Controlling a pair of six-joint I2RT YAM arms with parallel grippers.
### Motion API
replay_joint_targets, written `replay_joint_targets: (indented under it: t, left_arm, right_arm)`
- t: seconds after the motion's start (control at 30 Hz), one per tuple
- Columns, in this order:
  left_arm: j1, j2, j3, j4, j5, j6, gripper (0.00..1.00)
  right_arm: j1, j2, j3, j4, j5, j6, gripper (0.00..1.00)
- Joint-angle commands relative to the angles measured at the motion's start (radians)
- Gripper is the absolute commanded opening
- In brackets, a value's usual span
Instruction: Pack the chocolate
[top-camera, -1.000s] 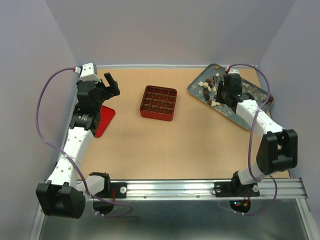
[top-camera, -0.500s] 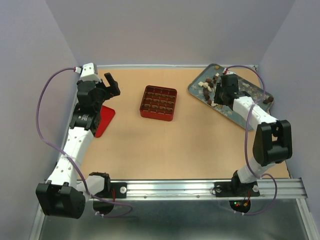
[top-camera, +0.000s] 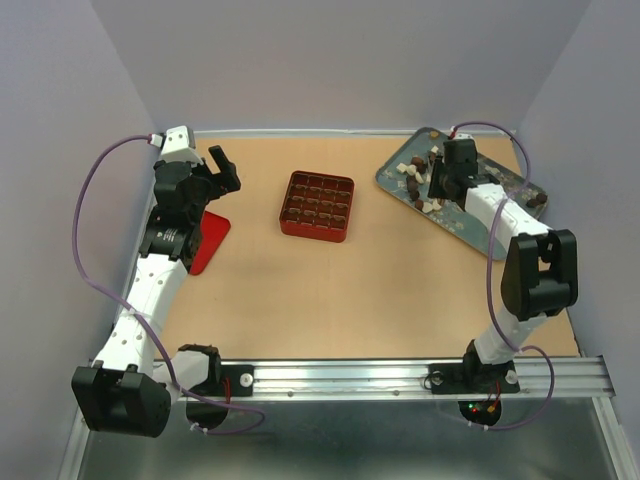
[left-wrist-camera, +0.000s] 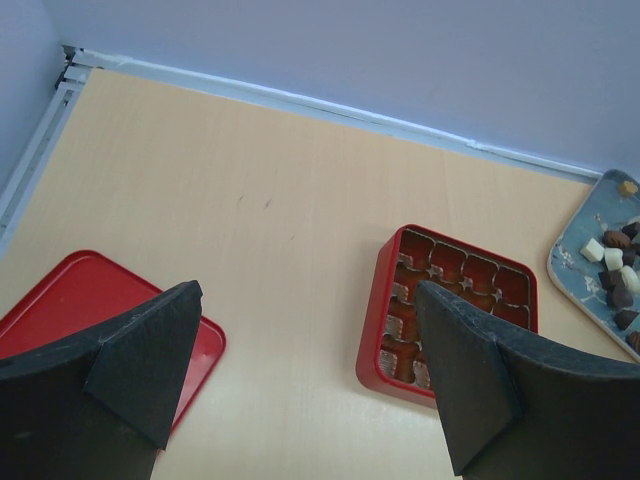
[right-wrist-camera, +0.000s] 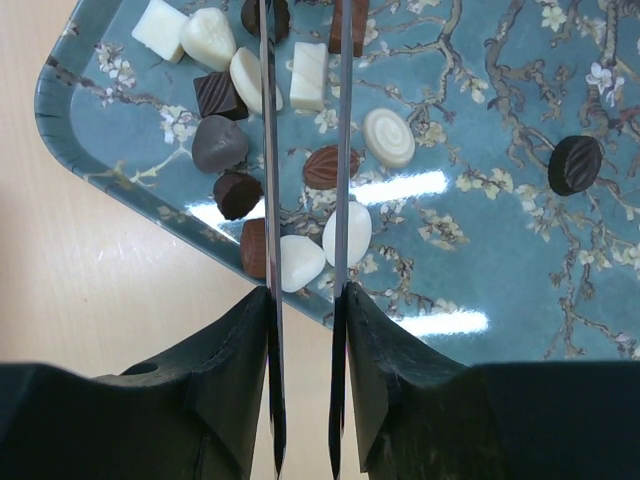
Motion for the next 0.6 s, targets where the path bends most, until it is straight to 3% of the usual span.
replay_joint_targets:
  t: [0.0, 0.3, 0.57]
  left_arm:
    - [-0.004, -0.026, 0.020, 0.043, -0.001, 0.005, 0.99]
    - [-0.004, -0.023, 0.021, 0.041, -0.007, 0.005, 0.99]
    - [-0.004, -0.023, 0.021, 0.040, -0.007, 0.005, 0.99]
  right_arm:
    - [-0.009, 0.011, 0.071, 0.062, -0.015, -0.005, 0.40]
    - [-0.011, 0.034, 0.081, 0.061, -0.019, 0.007, 0.30]
    - [-0.011, -0.045, 0.066, 0.058, -0.015, -0.018, 0.22]
